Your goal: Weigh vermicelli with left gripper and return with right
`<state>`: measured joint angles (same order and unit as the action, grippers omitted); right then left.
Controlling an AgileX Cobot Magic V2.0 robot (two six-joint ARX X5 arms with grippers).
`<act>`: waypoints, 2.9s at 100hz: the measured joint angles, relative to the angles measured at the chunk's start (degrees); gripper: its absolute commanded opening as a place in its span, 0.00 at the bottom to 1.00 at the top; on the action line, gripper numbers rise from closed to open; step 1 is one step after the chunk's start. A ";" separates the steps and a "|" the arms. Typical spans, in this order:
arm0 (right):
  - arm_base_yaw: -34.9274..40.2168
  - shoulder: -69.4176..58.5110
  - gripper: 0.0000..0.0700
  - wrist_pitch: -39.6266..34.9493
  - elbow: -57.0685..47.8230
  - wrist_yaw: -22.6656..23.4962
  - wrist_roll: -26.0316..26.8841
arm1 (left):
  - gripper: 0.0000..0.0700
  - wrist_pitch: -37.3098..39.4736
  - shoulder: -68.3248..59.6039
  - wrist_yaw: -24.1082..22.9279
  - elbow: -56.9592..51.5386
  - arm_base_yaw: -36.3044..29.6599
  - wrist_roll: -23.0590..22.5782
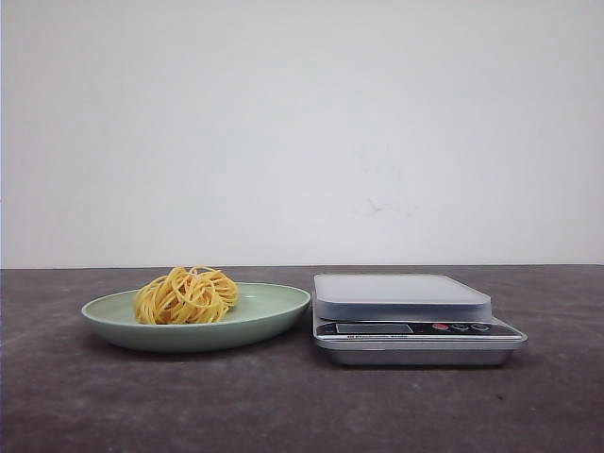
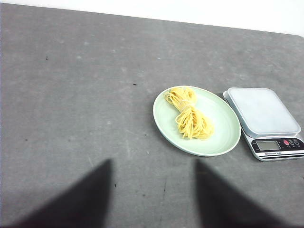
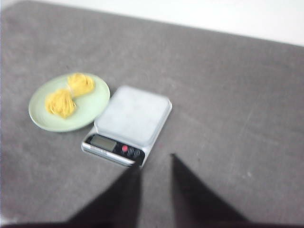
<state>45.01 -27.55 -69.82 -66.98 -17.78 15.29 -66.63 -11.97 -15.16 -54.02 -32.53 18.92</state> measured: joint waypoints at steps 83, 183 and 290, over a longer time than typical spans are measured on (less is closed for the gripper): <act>0.02 0.07 0.01 9.22 3.39 1.46 1.11 | 0.02 1.31 0.00 -0.04 0.00 0.00 -0.02; 0.02 0.09 0.01 9.22 3.39 1.44 1.27 | 0.02 49.40 10.45 4.31 35.04 27.93 -12.55; 0.02 0.09 0.01 9.22 3.39 1.44 1.27 | 0.02 56.19 11.69 10.97 52.19 29.29 -14.88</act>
<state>45.04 -27.46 -60.60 -63.59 -16.34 16.56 -10.44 -0.27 -4.19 -1.83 -3.25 4.03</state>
